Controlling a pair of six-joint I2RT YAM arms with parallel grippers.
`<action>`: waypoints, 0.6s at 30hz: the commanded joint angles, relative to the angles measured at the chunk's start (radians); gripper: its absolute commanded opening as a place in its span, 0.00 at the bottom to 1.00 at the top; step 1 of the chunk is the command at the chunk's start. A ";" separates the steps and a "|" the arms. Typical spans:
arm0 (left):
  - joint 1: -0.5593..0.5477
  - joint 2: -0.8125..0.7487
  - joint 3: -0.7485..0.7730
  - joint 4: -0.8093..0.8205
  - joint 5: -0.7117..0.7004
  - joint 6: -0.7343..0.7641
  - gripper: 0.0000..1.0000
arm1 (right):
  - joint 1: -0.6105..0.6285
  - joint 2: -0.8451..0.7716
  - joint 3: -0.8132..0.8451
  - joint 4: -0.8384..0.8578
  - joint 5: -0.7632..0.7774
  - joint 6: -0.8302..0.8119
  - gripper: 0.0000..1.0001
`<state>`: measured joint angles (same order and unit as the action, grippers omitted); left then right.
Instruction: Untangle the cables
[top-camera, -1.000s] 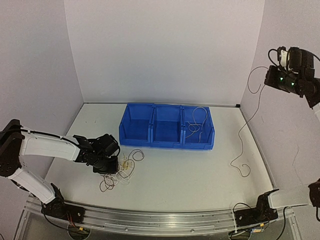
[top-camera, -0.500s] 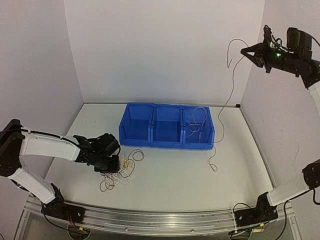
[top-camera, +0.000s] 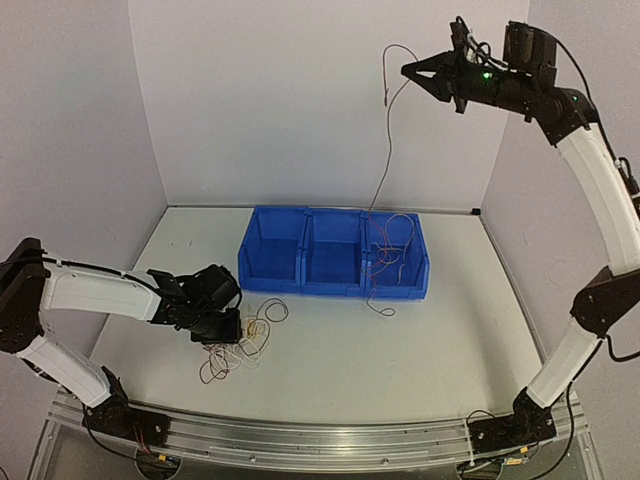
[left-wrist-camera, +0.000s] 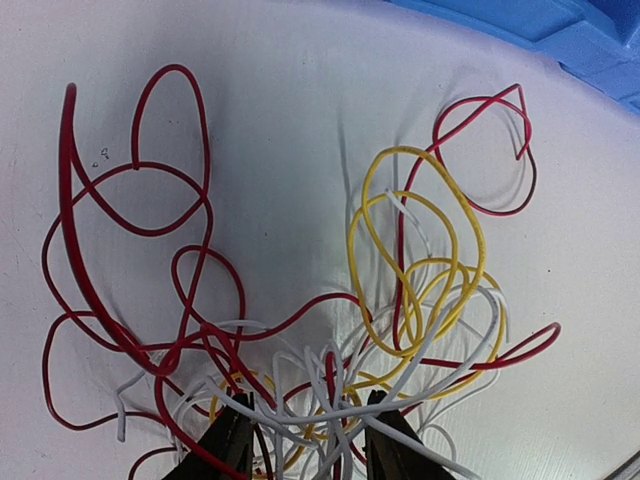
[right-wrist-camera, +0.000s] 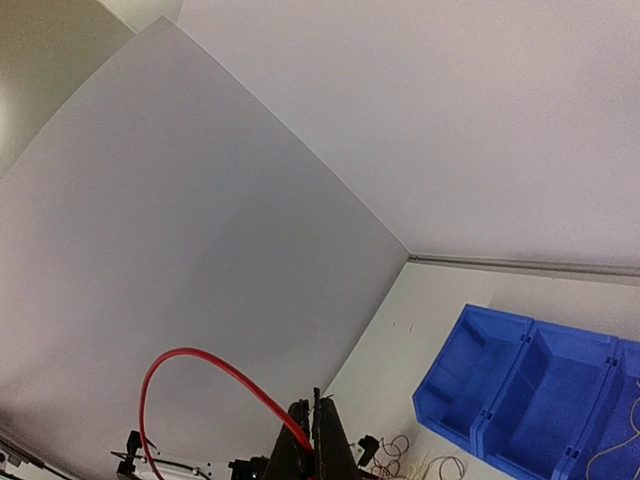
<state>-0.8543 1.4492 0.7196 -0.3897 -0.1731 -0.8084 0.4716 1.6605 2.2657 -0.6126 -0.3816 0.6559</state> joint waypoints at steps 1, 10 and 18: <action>0.005 0.016 0.057 0.027 0.010 0.020 0.39 | 0.018 0.142 0.180 0.089 0.105 0.026 0.00; 0.005 0.009 0.054 0.031 0.012 0.028 0.39 | 0.029 0.297 0.316 0.237 0.361 0.006 0.00; 0.004 0.011 0.045 0.036 0.012 0.029 0.39 | 0.045 0.434 0.373 0.422 0.592 0.079 0.00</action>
<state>-0.8543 1.4624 0.7486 -0.3824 -0.1589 -0.7863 0.4961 2.0325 2.5820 -0.3517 0.0302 0.6971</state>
